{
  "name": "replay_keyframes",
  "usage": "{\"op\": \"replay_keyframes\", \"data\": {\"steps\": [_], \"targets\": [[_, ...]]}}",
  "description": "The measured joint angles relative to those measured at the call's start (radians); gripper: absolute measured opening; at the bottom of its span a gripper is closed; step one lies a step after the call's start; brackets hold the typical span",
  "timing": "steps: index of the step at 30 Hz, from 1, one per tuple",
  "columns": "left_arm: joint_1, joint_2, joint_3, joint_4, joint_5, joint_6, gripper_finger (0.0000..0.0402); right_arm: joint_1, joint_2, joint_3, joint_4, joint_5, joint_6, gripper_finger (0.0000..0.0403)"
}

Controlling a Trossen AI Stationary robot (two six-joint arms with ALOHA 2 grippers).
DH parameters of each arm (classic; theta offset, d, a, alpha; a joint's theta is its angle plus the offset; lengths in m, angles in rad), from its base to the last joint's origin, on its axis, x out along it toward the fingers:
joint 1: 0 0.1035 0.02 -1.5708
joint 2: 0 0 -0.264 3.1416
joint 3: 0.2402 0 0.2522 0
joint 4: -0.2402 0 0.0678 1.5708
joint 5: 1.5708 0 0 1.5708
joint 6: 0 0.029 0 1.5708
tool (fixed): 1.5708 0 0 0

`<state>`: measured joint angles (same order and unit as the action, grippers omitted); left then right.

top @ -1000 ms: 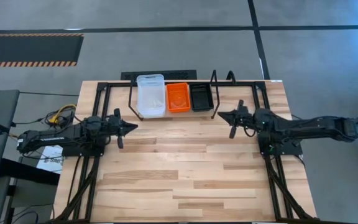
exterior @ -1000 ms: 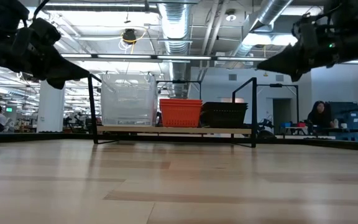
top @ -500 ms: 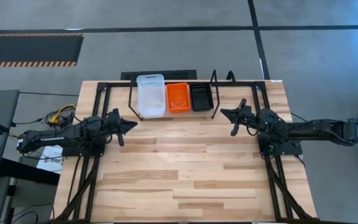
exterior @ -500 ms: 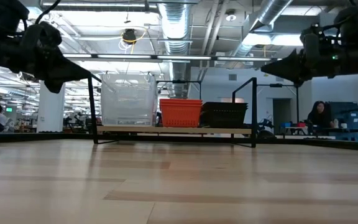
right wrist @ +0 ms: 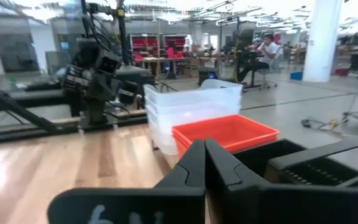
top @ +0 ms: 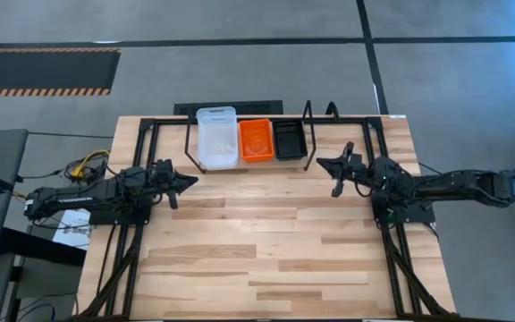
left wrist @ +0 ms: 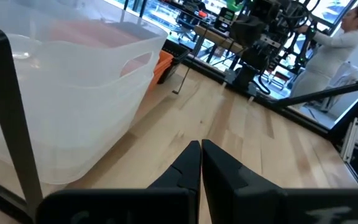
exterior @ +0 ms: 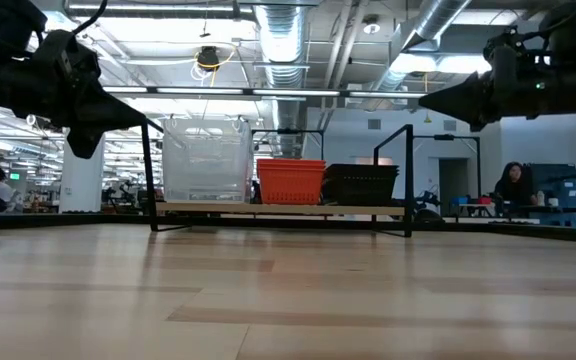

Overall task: Stack baskets on shelf by color
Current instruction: Return to Home Position

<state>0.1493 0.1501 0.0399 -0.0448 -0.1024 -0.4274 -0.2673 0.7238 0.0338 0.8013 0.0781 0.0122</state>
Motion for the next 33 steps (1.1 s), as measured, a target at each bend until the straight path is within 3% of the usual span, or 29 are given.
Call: {"op": "replay_keyframes", "data": {"steps": [4,10,18,27,30,33], "targets": [[0.000,0.000,0.000,0.000,-0.007,0.001,0.0000,0.020,0.000,0.000,0.002,0.000,0.046,0.0019],[0.000,0.000,0.000,0.000,-0.008,0.003,0.0000,0.057,0.000,0.000,-0.005,0.000,-0.032,0.0028],[0.000,0.000,0.000,0.000,-0.008,0.003,0.0000,0.111,0.003,0.000,-0.021,0.001,0.212,0.0023],[0.000,0.000,0.000,0.000,-0.009,0.004,0.0000,0.124,0.003,0.001,-0.120,0.001,0.231,0.0024],[0.000,0.000,0.000,0.000,-0.010,0.004,0.0000,0.126,-0.033,-0.002,-0.262,0.001,0.232,0.0023],[0.000,0.000,0.000,0.000,-0.010,0.004,0.0000,0.125,-0.167,-0.019,-0.476,0.001,0.232,0.0022]]}}
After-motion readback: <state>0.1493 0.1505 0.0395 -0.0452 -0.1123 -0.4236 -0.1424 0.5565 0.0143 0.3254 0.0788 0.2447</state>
